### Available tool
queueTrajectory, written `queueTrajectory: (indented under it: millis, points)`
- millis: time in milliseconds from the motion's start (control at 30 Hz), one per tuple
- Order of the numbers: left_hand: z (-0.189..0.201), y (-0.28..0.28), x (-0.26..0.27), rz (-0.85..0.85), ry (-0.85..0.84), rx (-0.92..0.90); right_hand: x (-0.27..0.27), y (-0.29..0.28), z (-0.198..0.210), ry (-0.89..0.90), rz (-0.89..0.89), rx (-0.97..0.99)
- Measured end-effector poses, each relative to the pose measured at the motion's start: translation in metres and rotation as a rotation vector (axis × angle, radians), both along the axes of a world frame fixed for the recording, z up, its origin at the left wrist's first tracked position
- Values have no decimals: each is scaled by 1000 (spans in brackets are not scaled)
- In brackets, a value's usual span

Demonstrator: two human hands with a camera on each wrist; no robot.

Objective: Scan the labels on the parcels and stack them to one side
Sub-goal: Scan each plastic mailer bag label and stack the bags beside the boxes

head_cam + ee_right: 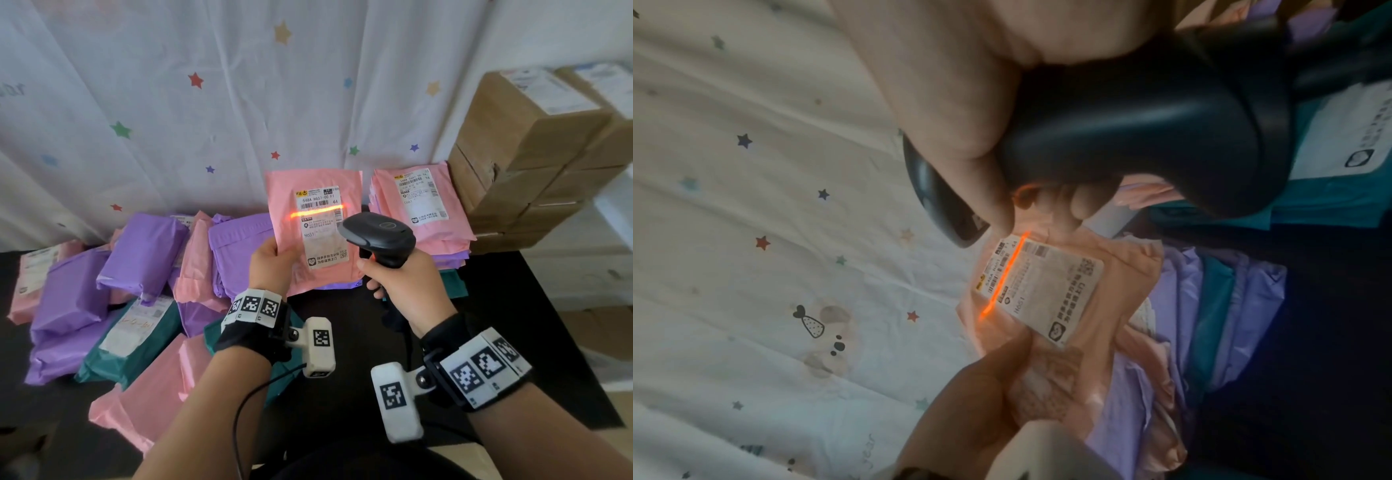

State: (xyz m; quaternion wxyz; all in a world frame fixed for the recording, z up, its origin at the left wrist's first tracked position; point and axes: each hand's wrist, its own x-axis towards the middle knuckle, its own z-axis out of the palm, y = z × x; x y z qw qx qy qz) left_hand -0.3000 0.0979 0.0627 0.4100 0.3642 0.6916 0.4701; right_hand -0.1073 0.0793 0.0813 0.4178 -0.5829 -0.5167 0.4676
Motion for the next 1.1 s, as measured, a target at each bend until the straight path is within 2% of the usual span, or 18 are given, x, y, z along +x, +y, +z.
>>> queueTrajectory:
  millis: [667, 933, 1100]
  points:
    - [-5, 26, 25, -44, 44, -40, 27, 8, -2, 27, -101, 37]
    - [15, 88, 95, -149, 125, -73, 75, 17, -12, 53, -298, -14]
    - [9, 129, 154, -167, 142, -117, 112, 24, -20, 74, -370, -40]
